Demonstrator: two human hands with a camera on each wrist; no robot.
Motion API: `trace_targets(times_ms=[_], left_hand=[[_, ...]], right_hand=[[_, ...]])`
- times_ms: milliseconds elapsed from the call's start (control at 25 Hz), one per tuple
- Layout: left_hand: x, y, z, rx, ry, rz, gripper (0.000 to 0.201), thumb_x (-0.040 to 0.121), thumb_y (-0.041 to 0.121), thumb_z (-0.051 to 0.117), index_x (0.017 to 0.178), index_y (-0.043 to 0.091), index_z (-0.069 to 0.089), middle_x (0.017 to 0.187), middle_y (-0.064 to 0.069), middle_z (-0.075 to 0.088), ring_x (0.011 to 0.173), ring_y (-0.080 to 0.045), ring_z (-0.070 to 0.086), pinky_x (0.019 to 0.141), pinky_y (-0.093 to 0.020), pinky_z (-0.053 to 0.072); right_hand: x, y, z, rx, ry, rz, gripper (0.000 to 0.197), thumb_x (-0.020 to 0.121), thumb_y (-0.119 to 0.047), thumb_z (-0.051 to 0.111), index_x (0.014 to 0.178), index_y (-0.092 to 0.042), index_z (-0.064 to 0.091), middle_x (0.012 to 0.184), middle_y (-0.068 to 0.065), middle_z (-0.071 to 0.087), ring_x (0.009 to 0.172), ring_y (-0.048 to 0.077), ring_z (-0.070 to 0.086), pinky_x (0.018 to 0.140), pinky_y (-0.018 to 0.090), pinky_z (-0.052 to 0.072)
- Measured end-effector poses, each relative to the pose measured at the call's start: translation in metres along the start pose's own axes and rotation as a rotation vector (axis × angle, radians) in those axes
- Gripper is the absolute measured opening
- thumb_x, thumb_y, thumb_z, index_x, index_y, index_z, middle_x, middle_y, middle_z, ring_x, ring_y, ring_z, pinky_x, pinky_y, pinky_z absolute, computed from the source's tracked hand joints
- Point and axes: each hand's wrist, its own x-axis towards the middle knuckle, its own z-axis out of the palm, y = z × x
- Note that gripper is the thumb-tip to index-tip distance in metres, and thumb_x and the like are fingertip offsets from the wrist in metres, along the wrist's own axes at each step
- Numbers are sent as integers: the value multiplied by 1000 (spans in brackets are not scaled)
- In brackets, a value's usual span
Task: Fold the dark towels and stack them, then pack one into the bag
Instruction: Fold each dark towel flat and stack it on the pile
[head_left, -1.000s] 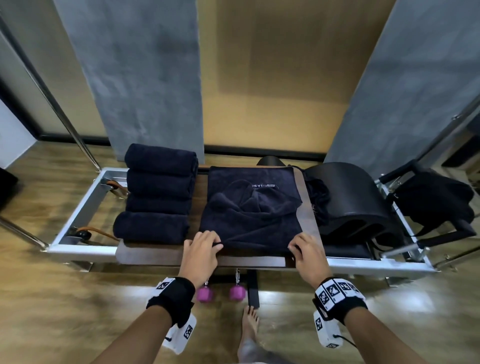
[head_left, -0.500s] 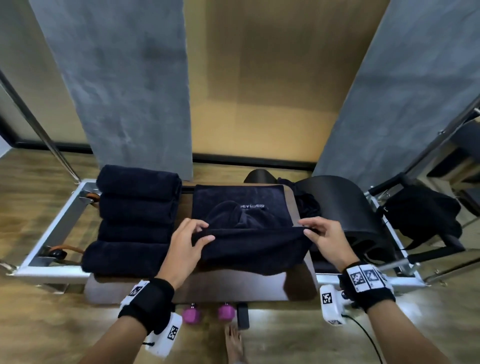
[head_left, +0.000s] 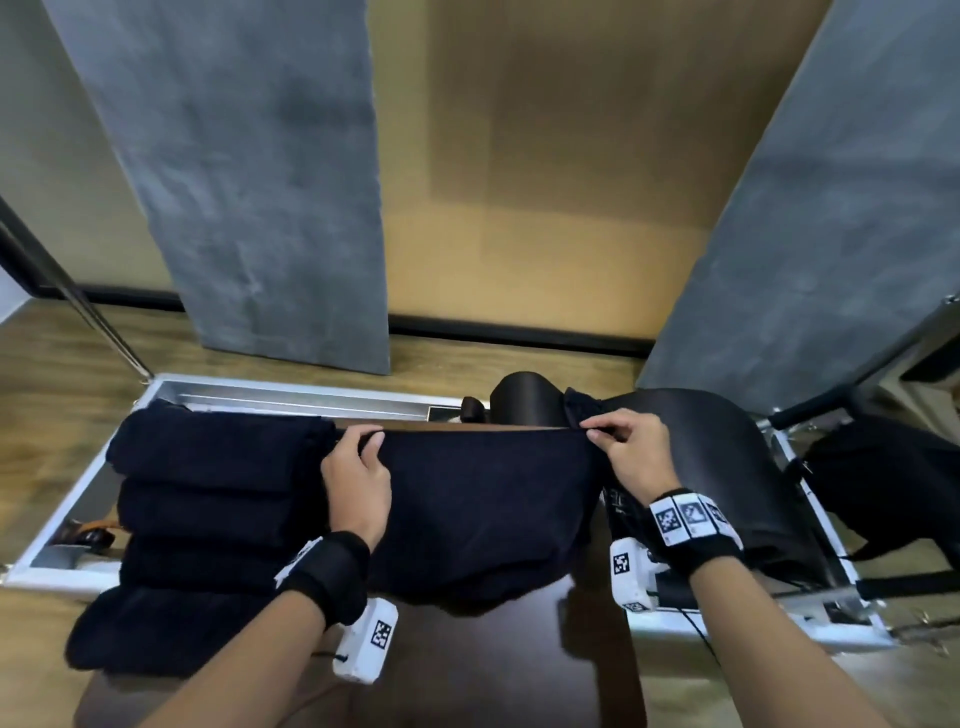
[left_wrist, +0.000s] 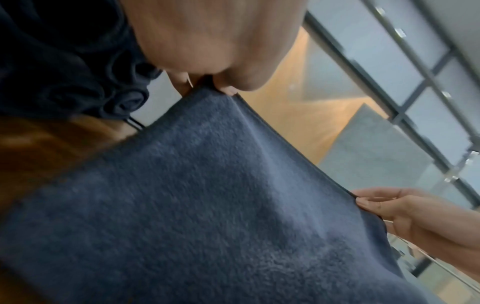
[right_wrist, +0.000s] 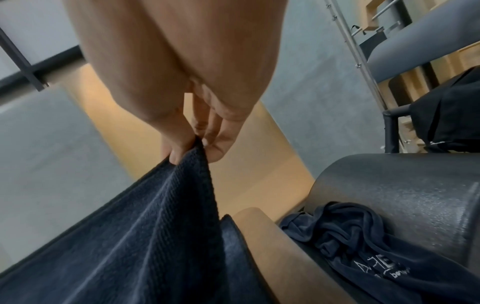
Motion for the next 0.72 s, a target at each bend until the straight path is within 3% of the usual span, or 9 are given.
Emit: trace_targets(times_ms=[80, 160, 320, 440, 520, 600, 720], left_hand=[[16, -4, 19, 28, 32, -158, 15, 106, 9, 56, 104, 9, 71, 101, -14, 70, 100, -35, 63, 91, -43, 51], [29, -9, 35, 73, 30, -269, 14, 107, 10, 56, 102, 9, 69, 108, -15, 64, 107, -34, 57, 91, -40, 46], [38, -23, 48, 277, -26, -256, 16, 102, 2, 59, 89, 7, 68, 115, -4, 52, 115, -31, 51, 93, -37, 43], [39, -31, 50, 388, -46, -213, 14, 101, 3, 61, 92, 7, 71, 123, -3, 57, 119, -29, 48, 90, -36, 42], [38, -33, 49, 353, -43, -169, 13, 100, 0, 62, 93, 5, 71, 118, -6, 57, 116, -29, 51, 92, -34, 41], [37, -32, 48, 291, -45, -161, 10, 100, -2, 62, 98, 4, 70, 113, -6, 54, 114, -29, 52, 95, -34, 42], [34, -25, 46, 248, -81, -220, 19, 101, 1, 62, 119, 4, 65, 119, -11, 56, 119, -30, 51, 104, -38, 42]], right_hand=[[21, 2, 18, -36, -26, 54, 16, 83, -4, 83, 88, -20, 83, 80, -11, 74, 82, 5, 69, 83, 28, 57], [37, 8, 37, -94, -73, 100, 12, 84, -6, 83, 83, -18, 81, 78, -10, 73, 80, 4, 68, 83, 29, 57], [47, 27, 62, -249, -171, 137, 9, 85, -13, 83, 81, -19, 78, 90, -7, 64, 88, 15, 65, 85, 37, 56], [47, 39, 73, -329, -179, 147, 12, 87, -16, 82, 85, -24, 73, 92, -12, 59, 90, 14, 63, 80, 34, 52], [45, 44, 75, -350, -170, 142, 14, 87, -16, 80, 94, -24, 71, 91, -13, 59, 91, 16, 64, 78, 33, 52], [43, 47, 75, -361, -164, 134, 13, 88, -17, 80, 96, -23, 71, 91, -13, 58, 90, 16, 64, 78, 34, 52], [35, 46, 74, -397, -144, 116, 13, 90, -19, 78, 86, -21, 67, 89, -11, 53, 83, 17, 60, 74, 36, 51]])
